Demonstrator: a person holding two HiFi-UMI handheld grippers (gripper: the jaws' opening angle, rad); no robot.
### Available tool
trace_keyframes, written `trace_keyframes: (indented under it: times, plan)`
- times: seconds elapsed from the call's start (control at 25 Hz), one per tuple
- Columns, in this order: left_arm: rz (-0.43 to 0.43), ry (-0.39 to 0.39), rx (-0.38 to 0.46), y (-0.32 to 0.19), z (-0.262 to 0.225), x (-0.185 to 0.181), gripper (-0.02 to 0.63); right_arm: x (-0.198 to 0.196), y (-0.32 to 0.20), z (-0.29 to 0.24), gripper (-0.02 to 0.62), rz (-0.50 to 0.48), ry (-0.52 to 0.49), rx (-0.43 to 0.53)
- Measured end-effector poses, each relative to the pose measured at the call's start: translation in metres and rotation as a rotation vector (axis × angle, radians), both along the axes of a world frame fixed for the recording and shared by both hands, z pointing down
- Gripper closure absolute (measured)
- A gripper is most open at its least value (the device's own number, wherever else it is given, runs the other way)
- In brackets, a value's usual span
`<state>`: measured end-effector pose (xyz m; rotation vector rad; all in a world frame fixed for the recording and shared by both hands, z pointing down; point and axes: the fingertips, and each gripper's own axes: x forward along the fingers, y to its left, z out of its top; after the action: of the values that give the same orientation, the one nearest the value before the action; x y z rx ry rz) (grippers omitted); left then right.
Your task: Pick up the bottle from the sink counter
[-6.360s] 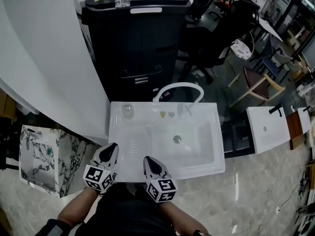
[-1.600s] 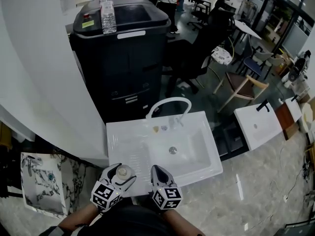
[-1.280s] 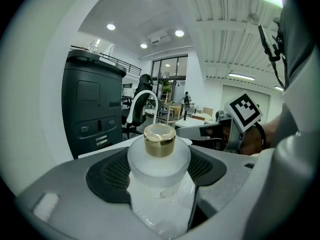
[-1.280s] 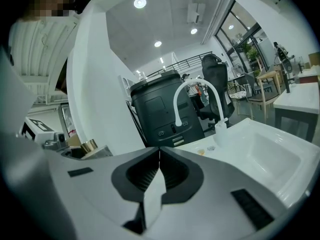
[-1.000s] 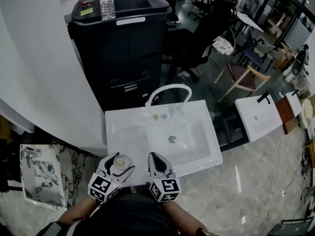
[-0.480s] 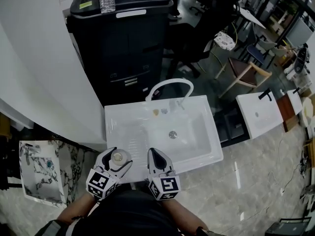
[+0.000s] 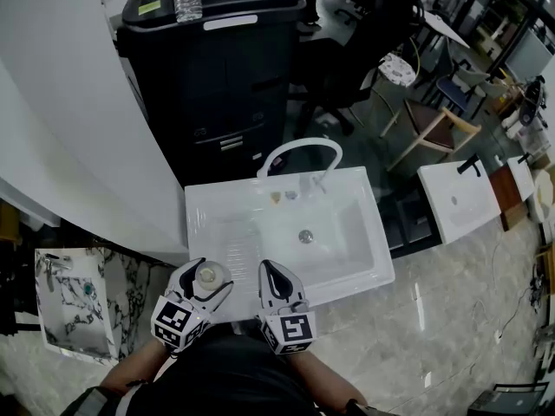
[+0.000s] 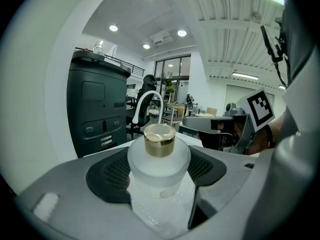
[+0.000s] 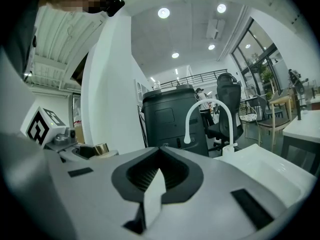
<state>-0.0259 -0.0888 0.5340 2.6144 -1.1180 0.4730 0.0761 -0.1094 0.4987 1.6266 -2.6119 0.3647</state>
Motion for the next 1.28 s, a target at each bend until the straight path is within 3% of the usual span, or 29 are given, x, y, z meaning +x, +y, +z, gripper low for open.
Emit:
trace_keyframes:
  times: [1.28]
  plan:
    - [0.0,0.009,-0.007,-0.0025,-0.0016,0.0018,0.27,-0.0049,0.0029,-0.0029,0.588,-0.023,0.018,0.01]
